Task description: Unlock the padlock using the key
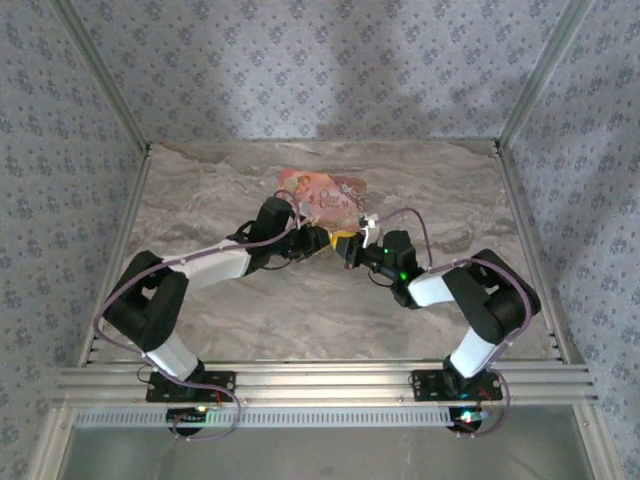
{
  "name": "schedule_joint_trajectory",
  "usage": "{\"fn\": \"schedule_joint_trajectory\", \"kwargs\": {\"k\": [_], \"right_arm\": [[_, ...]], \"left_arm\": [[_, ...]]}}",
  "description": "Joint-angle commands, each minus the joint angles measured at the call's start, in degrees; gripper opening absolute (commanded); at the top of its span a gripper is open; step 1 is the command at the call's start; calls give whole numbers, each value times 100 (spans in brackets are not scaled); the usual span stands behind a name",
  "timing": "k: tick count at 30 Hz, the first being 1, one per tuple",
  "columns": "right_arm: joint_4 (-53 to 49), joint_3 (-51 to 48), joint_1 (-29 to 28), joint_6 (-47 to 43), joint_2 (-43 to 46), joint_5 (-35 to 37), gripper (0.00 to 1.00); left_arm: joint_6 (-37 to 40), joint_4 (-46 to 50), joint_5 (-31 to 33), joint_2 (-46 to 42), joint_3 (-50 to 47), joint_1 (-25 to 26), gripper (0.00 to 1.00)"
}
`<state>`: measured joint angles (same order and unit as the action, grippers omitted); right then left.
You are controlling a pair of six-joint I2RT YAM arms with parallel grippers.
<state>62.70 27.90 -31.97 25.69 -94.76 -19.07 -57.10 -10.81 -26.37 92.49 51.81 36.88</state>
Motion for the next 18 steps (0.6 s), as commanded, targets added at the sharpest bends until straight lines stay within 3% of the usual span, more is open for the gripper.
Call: {"fn": "schedule_joint_trajectory", "kwargs": {"k": [1,9,18], "right_arm": [[-78,75,85,-169,291,150,0],[-1714,901,489,-380,612,-193,0],[-3288,2471,661,-547,-143,-273,0]], "left_arm": [[284,316,11,-431,-162,-25,28],[1067,986,685,-1144,-509,-569,66],[2584,918,1271,-1043,-712,-753,70]]}}
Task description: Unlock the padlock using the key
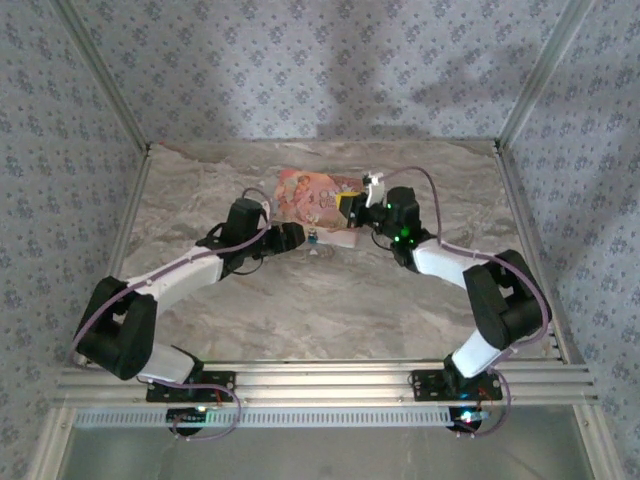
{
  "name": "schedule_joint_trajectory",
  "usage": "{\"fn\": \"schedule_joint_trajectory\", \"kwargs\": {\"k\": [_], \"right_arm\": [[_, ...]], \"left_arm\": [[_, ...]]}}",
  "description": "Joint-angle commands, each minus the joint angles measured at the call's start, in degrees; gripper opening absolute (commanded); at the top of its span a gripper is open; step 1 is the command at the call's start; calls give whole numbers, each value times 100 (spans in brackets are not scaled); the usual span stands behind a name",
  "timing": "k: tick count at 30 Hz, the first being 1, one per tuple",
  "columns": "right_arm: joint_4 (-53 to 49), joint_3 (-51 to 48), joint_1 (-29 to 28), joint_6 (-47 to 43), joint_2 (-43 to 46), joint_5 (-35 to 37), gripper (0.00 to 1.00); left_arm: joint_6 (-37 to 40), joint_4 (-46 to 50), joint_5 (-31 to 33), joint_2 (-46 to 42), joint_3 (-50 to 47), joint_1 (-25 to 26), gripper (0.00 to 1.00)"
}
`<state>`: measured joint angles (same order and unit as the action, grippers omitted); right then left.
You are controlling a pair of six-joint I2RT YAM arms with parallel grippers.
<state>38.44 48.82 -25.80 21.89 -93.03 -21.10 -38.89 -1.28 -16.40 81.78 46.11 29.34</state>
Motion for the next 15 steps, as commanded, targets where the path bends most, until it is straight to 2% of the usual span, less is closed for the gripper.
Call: {"fn": "schedule_joint_trajectory", "kwargs": {"k": [1,7,15], "right_arm": [[-947,475,60,-155,-410,-51,0],[-1427,796,130,-18,-811,-65,0],[-1780,521,69,16,-822,35,0]], "left_arm": [[835,-133,324,41,-202,10,71],[1212,-744,347,150,-475,4,71],[1588,-1359,155,369,-606,4,71]]}}
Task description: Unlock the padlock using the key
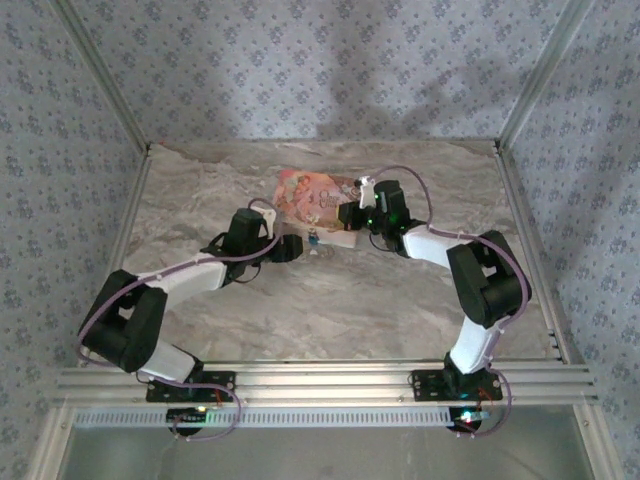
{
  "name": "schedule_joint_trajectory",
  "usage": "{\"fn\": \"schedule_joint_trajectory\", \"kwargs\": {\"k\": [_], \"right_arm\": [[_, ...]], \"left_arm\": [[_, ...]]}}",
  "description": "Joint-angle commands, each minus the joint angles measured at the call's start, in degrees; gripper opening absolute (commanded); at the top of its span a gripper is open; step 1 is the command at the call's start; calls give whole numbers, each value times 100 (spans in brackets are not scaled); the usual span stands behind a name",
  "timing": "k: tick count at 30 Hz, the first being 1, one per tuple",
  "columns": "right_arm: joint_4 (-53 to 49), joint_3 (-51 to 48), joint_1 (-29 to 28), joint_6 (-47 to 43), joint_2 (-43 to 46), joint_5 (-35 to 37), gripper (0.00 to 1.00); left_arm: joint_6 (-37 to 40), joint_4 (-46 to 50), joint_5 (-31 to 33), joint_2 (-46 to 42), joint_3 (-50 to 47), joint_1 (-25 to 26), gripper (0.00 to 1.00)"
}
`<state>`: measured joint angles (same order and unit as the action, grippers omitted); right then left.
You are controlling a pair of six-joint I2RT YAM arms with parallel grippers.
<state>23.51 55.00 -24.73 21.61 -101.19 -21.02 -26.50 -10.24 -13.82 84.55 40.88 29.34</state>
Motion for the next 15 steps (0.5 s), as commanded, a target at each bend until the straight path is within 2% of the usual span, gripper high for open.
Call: {"fn": "schedule_joint_trajectory", "kwargs": {"k": [1,15], "right_arm": [[-309,-147,-49,70,-7,42,0],[-508,-864,-439,520,180,92,0]], "left_arm": [[396,-540,-112,139,-89,5,71],[915,-1411,-411,813,-230,10,70]]}}
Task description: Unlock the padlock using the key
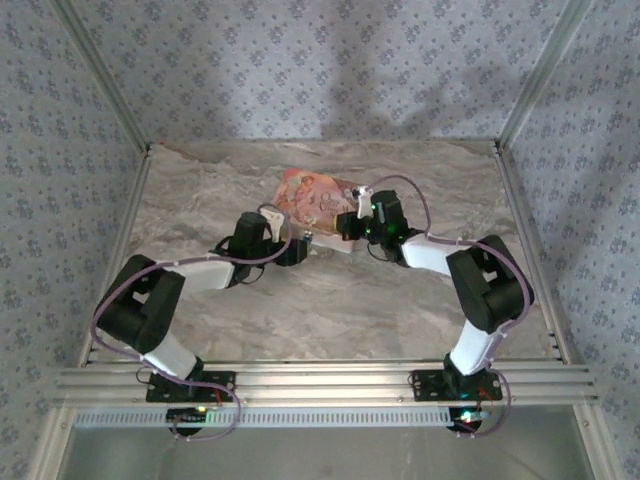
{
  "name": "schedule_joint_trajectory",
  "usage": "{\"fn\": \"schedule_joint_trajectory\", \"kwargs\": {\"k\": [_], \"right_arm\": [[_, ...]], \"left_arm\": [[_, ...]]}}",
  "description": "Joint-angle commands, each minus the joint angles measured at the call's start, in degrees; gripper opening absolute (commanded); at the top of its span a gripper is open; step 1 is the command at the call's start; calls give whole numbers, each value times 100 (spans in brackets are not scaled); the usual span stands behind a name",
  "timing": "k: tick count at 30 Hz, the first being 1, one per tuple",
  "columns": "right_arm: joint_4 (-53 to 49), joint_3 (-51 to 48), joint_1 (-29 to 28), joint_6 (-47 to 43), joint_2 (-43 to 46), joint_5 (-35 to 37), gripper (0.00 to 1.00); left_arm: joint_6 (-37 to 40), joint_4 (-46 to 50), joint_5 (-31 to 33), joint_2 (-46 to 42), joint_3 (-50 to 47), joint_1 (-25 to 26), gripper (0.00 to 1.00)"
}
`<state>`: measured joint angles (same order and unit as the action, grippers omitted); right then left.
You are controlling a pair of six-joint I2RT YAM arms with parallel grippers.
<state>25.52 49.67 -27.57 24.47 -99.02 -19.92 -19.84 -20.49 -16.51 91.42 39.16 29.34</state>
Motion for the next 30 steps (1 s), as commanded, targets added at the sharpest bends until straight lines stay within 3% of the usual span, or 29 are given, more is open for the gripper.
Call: {"fn": "schedule_joint_trajectory", "kwargs": {"k": [1,10,16,30], "right_arm": [[-713,-377,-182,248,3,10,0],[-767,-405,-205,168,150,146,0],[-829,-396,-187,78,198,160,0],[-952,-405,-79,-39,293,199,0]], "left_arm": [[283,-429,-135,195,-57,7,70],[590,-994,-280,856,39,-84,69],[633,-1463,-775,1197,106,-438,68],[777,-1568,-1381,1682,491,-478,65]]}}
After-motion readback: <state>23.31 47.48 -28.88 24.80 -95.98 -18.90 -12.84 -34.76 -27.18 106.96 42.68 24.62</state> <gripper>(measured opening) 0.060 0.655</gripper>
